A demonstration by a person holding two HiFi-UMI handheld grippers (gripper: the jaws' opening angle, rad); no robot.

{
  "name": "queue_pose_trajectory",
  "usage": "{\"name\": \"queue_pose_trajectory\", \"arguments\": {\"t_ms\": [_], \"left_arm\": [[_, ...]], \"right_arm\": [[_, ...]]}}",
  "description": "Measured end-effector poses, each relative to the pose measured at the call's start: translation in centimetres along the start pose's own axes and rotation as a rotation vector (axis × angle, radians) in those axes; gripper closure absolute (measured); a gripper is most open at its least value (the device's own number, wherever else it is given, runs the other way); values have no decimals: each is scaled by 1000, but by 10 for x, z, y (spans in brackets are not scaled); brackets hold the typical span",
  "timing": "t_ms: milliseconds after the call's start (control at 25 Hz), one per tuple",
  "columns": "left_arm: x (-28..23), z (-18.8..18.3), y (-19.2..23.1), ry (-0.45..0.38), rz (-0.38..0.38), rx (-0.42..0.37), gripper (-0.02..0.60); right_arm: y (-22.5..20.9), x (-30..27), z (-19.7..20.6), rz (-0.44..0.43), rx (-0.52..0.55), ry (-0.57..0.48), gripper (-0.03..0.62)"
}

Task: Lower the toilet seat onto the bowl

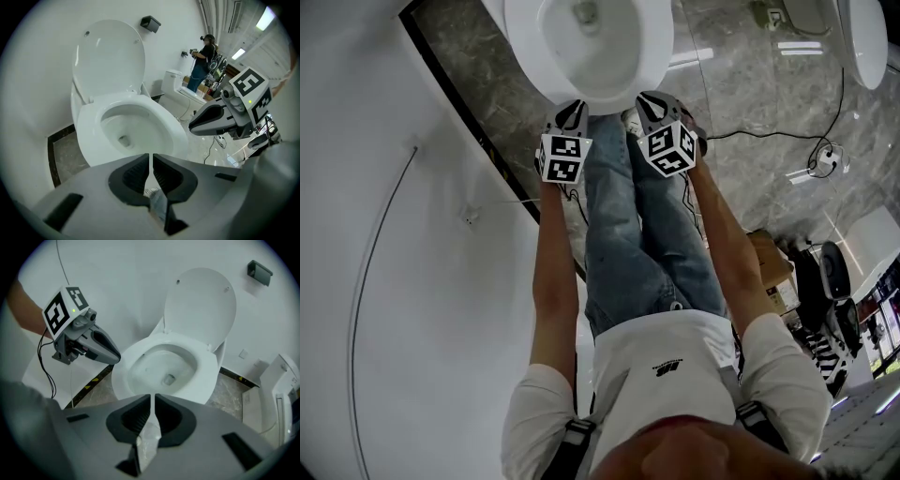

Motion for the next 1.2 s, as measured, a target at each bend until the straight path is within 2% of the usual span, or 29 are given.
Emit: {"name": "queue_pose_trajectory", "arguments": {"t_ms": [320,520,1200], "left_arm": [[25,-22,5,-83,-31,-18,537],[43,-47,5,-136,-52,-67,546],[85,-84,-8,-220,-100,-103,552]], "right_arm": [[-12,26,-27,55,-32,-105,554],[-16,42,-41,64,-32,-159,565],[-31,81,-58,87,-83,-240,565]]}}
Point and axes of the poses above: the fingertips, and each gripper's own axes: x backward along the fingers, y to its left, z out of its underside, the point moved 5 cm from there along x, backward along the fingers, and after that the axes turned 9 degrees about y, right-handed, at the moved point
